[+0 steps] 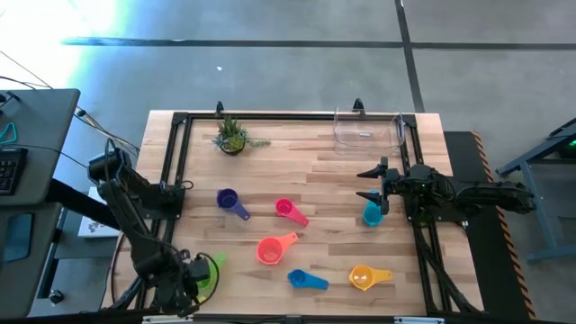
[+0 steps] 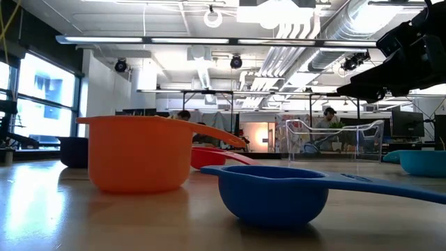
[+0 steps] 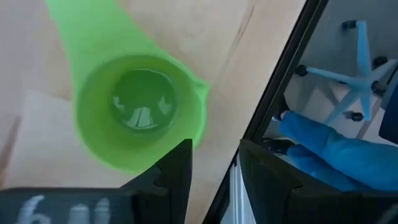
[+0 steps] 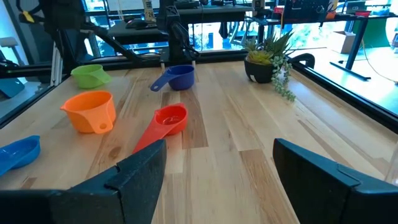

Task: Nest measuring cups in basket
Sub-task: Stack the green measuring cup on top of the orange measuring cup

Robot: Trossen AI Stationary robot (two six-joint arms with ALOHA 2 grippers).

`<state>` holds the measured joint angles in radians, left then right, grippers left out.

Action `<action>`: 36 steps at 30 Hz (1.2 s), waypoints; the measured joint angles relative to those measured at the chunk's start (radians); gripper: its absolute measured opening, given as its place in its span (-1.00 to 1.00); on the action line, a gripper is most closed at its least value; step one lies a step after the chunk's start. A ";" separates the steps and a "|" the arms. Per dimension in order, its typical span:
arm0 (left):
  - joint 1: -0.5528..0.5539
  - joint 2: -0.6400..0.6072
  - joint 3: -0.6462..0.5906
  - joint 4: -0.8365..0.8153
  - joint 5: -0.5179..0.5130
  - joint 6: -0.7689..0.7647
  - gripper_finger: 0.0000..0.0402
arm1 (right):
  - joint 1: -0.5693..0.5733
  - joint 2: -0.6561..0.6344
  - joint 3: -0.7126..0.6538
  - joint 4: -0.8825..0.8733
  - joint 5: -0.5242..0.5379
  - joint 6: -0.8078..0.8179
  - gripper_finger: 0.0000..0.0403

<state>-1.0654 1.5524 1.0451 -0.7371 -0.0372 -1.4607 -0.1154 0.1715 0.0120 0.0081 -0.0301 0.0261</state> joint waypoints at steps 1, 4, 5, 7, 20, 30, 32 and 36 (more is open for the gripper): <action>-0.004 0.008 0.000 0.010 0.000 -0.003 -0.38 | 0.000 0.000 0.000 0.000 0.000 0.000 0.42; -0.009 0.038 0.000 0.034 -0.001 -0.004 -0.38 | 0.000 0.000 0.000 0.000 0.000 0.000 0.42; -0.009 0.049 0.000 0.035 -0.001 -0.003 -0.38 | 0.000 0.000 0.000 0.000 0.000 0.000 0.42; -0.009 0.070 0.000 0.041 -0.002 -0.003 -0.38 | 0.000 0.000 0.000 0.000 0.000 0.000 0.42; -0.009 0.109 0.000 0.027 -0.004 0.015 -0.39 | 0.000 0.000 0.000 0.000 0.000 0.000 0.42; -0.009 0.146 0.000 0.042 -0.024 0.067 -0.41 | 0.000 0.000 0.000 0.000 0.000 0.000 0.42; -0.009 0.146 0.000 0.041 -0.029 0.088 -0.44 | 0.000 0.000 0.000 0.000 0.000 0.000 0.42; -0.008 0.146 0.000 0.038 -0.062 0.159 -0.61 | 0.000 0.000 0.000 0.000 0.000 0.000 0.42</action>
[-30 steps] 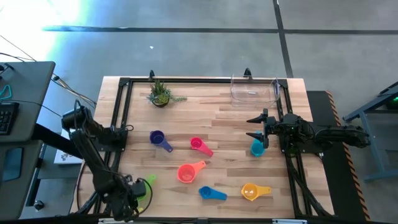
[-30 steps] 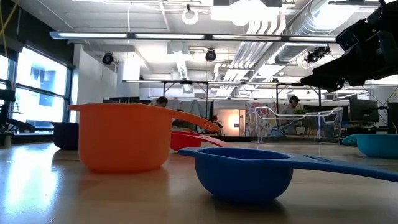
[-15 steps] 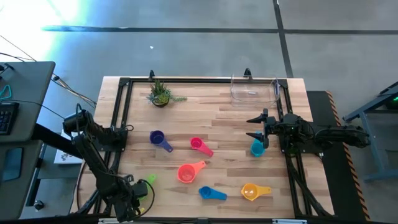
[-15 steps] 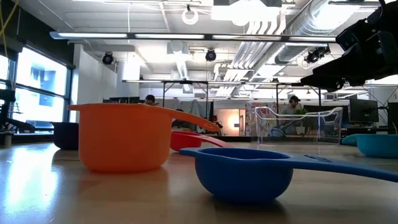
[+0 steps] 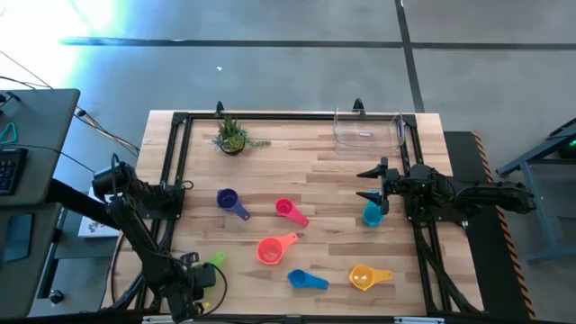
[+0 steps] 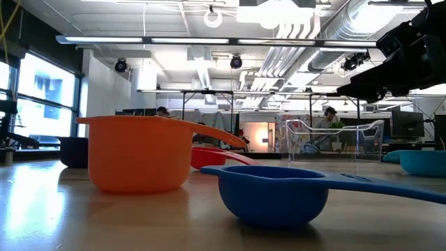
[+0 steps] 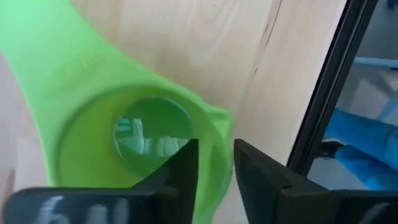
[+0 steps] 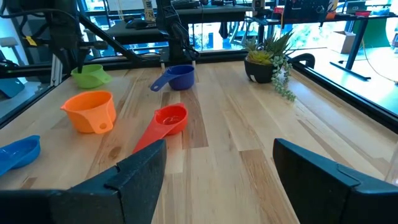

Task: Nest measuring cups in basket
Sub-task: Stack the green measuring cup on top of the orange measuring cup

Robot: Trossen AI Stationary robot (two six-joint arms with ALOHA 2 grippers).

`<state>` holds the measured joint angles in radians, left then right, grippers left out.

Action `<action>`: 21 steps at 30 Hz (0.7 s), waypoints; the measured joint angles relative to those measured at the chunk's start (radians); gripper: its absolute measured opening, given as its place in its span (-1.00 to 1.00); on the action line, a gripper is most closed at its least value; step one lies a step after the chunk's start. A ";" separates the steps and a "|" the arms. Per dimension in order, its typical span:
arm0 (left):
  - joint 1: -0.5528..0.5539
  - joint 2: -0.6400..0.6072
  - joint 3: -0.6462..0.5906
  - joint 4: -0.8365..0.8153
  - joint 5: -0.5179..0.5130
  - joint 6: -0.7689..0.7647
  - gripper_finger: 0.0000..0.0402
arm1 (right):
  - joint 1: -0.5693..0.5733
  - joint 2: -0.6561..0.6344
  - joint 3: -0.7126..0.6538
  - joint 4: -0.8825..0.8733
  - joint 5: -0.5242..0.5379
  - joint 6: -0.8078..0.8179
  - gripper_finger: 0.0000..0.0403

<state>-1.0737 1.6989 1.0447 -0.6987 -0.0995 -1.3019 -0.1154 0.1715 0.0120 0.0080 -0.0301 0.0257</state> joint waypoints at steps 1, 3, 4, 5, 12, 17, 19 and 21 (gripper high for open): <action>0.000 0.000 0.000 0.000 -0.005 0.011 -0.66 | 0.000 0.000 0.000 0.000 0.000 0.000 0.42; 0.001 0.000 0.000 -0.001 -0.008 0.036 -0.78 | 0.000 0.000 0.000 0.000 0.000 0.000 0.42; 0.001 0.000 0.000 -0.001 -0.008 0.049 -0.85 | 0.000 0.000 0.000 0.000 0.000 0.000 0.42; 0.001 0.000 0.000 -0.004 -0.009 0.059 -0.91 | 0.000 0.000 0.000 0.000 0.000 0.000 0.42; 0.001 -0.003 0.000 -0.007 -0.010 0.103 -0.93 | 0.000 0.000 0.000 0.000 0.000 0.000 0.42; 0.009 -0.049 0.000 -0.007 -0.008 0.155 -0.97 | 0.000 0.000 0.000 0.000 0.000 0.000 0.42; 0.020 -0.076 0.000 -0.012 -0.012 0.186 -0.97 | 0.000 0.000 0.000 0.000 0.000 0.000 0.42; 0.039 -0.105 0.000 -0.013 -0.019 0.225 -0.97 | 0.000 0.000 0.000 0.000 0.000 0.000 0.42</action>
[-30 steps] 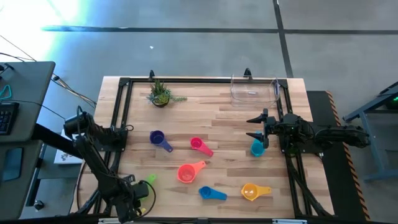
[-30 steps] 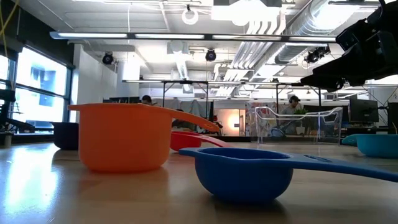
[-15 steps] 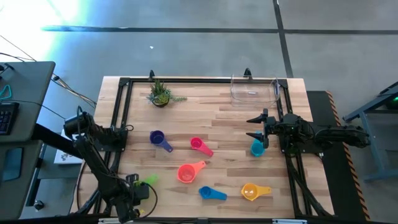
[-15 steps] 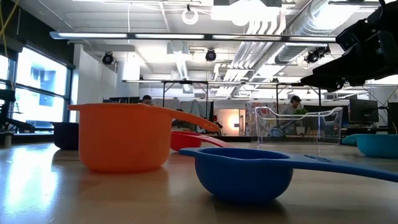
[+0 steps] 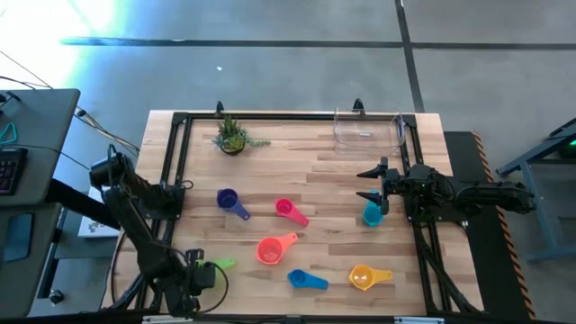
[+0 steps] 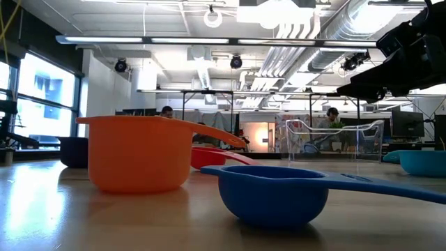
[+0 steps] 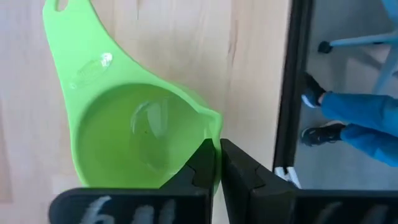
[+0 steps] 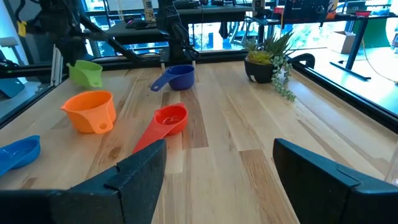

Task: Nest measuring cups in basket
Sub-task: Stack the green measuring cup on top of the orange measuring cup

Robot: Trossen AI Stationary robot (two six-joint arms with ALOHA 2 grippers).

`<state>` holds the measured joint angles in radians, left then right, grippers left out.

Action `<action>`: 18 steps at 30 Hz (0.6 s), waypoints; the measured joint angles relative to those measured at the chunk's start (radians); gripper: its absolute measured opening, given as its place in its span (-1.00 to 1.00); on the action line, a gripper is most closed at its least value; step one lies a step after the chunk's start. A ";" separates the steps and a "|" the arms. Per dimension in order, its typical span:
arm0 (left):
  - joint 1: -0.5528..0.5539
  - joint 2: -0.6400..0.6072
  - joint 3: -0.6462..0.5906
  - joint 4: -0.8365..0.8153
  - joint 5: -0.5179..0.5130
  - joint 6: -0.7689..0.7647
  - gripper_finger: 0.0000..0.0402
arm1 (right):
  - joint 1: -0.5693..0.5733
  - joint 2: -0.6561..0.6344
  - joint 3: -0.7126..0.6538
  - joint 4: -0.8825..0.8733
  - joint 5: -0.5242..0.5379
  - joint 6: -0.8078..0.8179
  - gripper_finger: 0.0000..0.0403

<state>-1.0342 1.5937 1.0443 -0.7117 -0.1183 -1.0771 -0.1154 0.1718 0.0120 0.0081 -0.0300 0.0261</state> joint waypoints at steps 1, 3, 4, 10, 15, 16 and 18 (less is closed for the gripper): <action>0.012 -0.012 0.000 0.000 -0.006 0.022 -0.97 | 0.000 0.000 0.000 0.000 0.000 0.000 0.42; 0.035 -0.037 0.000 -0.001 -0.019 0.066 -0.97 | 0.000 0.000 0.000 0.000 0.000 0.000 0.42; 0.046 -0.048 0.000 -0.002 -0.024 0.086 -0.97 | 0.000 0.000 0.000 0.000 0.000 0.000 0.42; 0.127 -0.088 0.016 -0.012 -0.026 0.211 -0.97 | 0.000 0.000 0.000 0.000 0.000 0.000 0.42; 0.205 -0.089 0.092 -0.056 -0.061 0.346 -0.97 | 0.000 0.000 0.000 0.000 0.000 0.000 0.42; 0.221 -0.089 0.103 -0.061 -0.072 0.369 -0.97 | 0.000 0.000 0.000 0.000 0.000 0.000 0.42; 0.255 -0.089 0.124 -0.076 -0.080 0.406 -0.97 | 0.000 0.000 0.000 0.000 0.000 0.000 0.42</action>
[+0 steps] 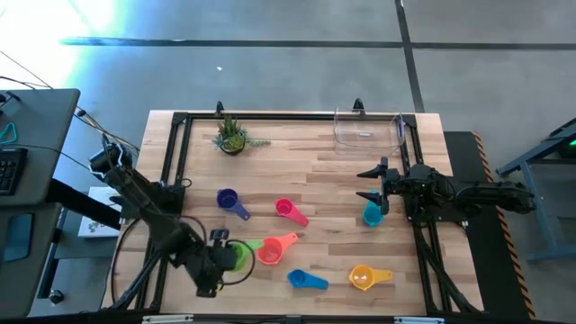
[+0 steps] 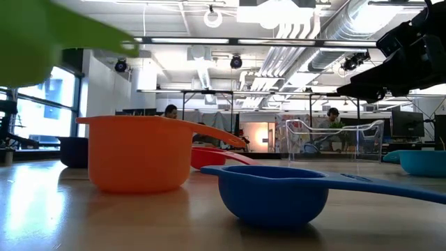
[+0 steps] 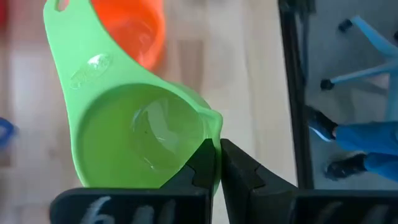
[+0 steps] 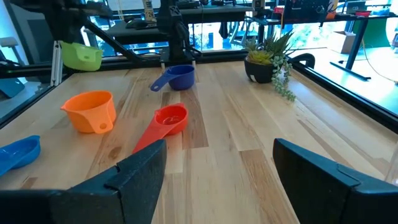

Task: Nest measuring cups in basket
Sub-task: Stack the green measuring cup on top of the orange measuring cup

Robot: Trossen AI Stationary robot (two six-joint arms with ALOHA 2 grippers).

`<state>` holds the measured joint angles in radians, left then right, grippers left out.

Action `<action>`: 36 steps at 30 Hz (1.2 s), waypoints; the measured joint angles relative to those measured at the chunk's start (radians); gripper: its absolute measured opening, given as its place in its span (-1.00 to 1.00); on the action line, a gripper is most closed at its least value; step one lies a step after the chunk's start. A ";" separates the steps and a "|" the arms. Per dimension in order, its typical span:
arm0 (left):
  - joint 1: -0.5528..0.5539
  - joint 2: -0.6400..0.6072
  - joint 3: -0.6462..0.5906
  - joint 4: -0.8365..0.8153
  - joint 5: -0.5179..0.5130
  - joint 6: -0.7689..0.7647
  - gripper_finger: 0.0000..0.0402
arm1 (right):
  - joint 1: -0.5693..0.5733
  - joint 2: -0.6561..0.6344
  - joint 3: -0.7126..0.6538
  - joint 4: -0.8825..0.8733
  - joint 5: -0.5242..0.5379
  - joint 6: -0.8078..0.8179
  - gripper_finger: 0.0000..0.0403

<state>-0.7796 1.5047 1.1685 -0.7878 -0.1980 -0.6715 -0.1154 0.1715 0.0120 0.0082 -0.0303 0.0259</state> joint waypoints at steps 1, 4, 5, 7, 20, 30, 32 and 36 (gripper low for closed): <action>0.016 0.000 0.008 0.000 -0.001 0.015 -0.97 | 0.000 0.000 0.000 0.000 0.000 0.000 0.42; 0.060 0.000 0.021 -0.001 -0.015 0.067 -0.97 | 0.000 0.000 0.000 0.000 0.000 0.000 0.42; 0.073 0.000 0.026 -0.002 -0.020 0.081 -0.97 | 0.000 0.000 0.000 0.000 0.000 0.000 0.42; 0.100 0.000 0.034 0.009 -0.025 0.104 -0.97 | 0.000 0.000 0.000 0.000 0.000 0.000 0.42; 0.207 0.109 0.209 -0.037 -0.059 0.222 -0.97 | 0.000 0.000 0.000 0.000 0.000 0.000 0.42; 0.231 0.270 0.305 -0.084 -0.064 0.220 -0.95 | 0.000 0.000 0.000 0.000 0.000 0.000 0.42; 0.230 0.295 0.321 -0.097 -0.067 0.213 -0.92 | 0.000 0.000 0.000 0.000 0.000 0.000 0.42; 0.227 0.333 0.327 -0.103 -0.067 0.208 -0.92 | 0.000 0.000 0.000 0.000 0.000 0.000 0.42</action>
<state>-0.5530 1.8379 1.4952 -0.8909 -0.2648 -0.4631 -0.1154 0.1719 0.0123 0.0082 -0.0303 0.0257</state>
